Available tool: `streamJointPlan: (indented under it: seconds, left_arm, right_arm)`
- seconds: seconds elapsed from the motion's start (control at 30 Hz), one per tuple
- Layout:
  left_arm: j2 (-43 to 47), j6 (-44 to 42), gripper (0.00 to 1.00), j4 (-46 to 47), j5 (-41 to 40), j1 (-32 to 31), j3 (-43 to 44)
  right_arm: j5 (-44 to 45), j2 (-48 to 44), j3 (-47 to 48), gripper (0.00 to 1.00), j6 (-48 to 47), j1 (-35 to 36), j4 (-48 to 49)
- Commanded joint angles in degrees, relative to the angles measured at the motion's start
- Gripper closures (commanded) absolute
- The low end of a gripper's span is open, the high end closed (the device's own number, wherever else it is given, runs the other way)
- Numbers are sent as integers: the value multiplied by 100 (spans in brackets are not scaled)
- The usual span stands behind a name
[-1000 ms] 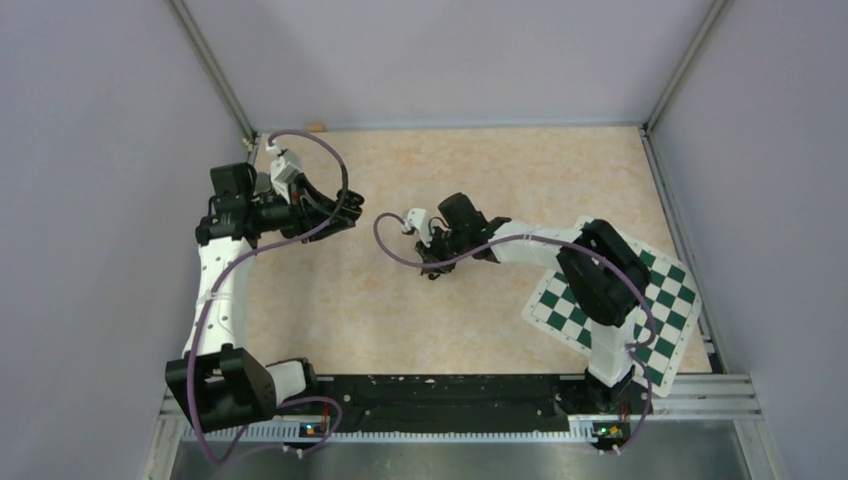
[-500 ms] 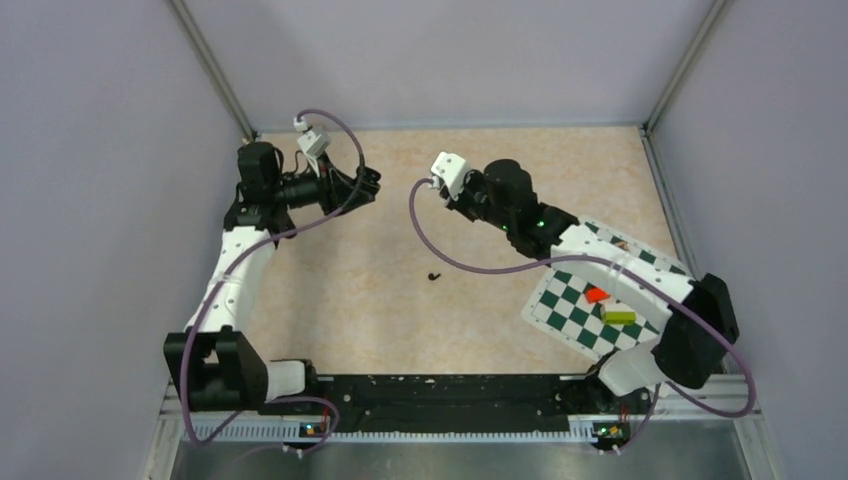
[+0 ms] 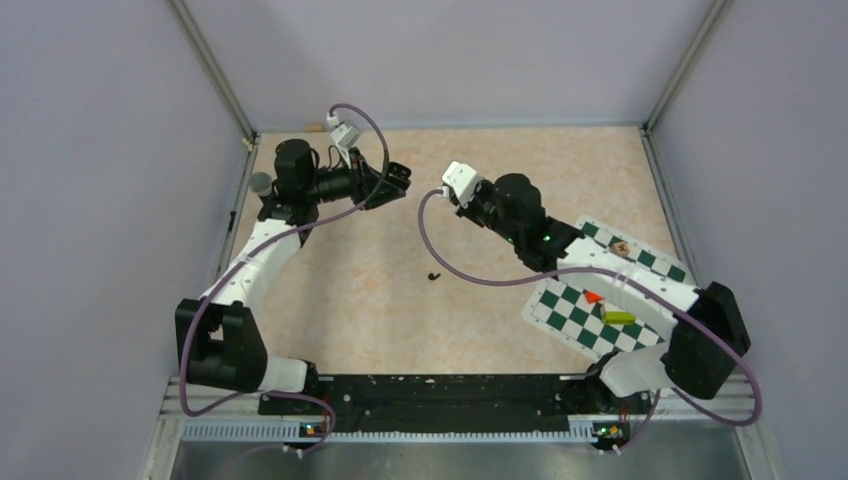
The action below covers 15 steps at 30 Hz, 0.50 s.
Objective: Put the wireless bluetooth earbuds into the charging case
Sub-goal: Place the right earbud at the center of the board.
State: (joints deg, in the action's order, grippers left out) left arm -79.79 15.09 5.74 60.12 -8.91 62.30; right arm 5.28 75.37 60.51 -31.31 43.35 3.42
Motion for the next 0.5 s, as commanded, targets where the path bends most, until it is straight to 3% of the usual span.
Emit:
streamJointPlan:
  seconds: [0.0,0.2,0.47]
  left_arm:
    - [419,444,100,813,-130,122,-220]
    - [714,624,100,1100,-180,281,-436]
    - [869,574,100,1146,-230,337,-535]
  right_arm:
    - [165,830,-188,96,702,-187,0]
    - [-157,2253,415,97,2008,-616,-942]
    - [-381,3133,548,95,2611,-711,-1190]
